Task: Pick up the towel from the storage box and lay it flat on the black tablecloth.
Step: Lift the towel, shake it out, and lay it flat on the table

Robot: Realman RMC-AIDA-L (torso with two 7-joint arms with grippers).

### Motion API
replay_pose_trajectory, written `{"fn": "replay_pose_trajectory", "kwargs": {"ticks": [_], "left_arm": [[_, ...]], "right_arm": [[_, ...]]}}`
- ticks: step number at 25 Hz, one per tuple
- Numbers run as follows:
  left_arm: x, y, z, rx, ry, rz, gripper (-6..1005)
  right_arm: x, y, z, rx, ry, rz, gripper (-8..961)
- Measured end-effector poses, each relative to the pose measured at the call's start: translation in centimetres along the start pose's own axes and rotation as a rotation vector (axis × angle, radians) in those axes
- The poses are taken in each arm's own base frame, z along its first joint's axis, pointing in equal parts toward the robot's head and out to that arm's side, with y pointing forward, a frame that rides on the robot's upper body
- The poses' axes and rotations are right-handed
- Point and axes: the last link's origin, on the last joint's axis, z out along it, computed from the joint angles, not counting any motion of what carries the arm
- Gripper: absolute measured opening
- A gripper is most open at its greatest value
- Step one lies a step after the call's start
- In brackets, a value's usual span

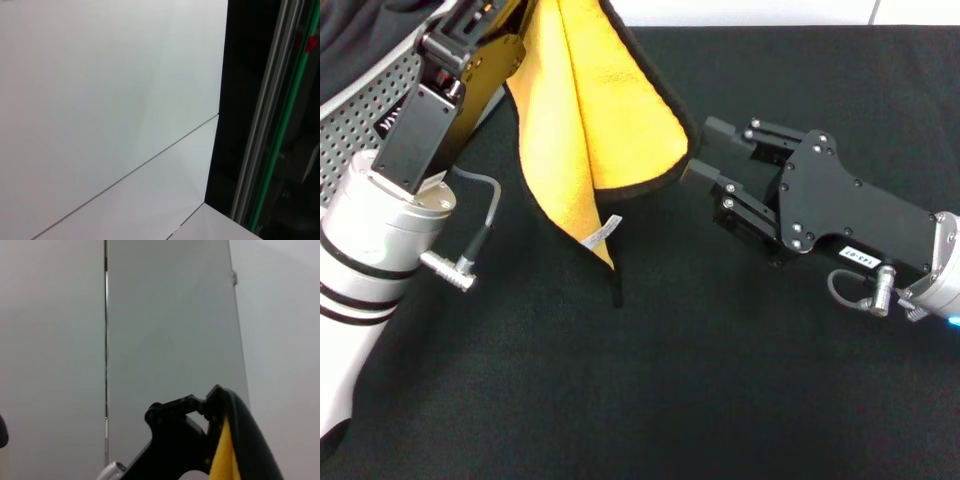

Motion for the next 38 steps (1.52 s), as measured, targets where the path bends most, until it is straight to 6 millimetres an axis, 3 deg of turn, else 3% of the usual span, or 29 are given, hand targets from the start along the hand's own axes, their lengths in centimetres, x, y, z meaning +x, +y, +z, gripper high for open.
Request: {"fn": "replay_pose_trajectory", "kwargs": {"ticks": [4,15,17,38], "left_arm": [[-0.1,0.0,0.0,-0.001,-0.006,-0.003,22],[-0.2,0.1,-0.1,0.001,-0.008,-0.004,23],[-0.2,0.1,-0.2,0.002,-0.008,-0.004,24],[-0.2,0.1,-0.4,0.005,-0.015,-0.001,26]], "right_arm": [[0.0,-0.1,0.2,-0.004,0.002,0.002,389],[0.1,-0.4,0.5,0.0,0.015,-0.013,233],[0.0,-0.5,0.5,0.0,0.015,-0.017,48],[0.0,-0.5,1.1,-0.018,0.017,-0.015,64]]}}
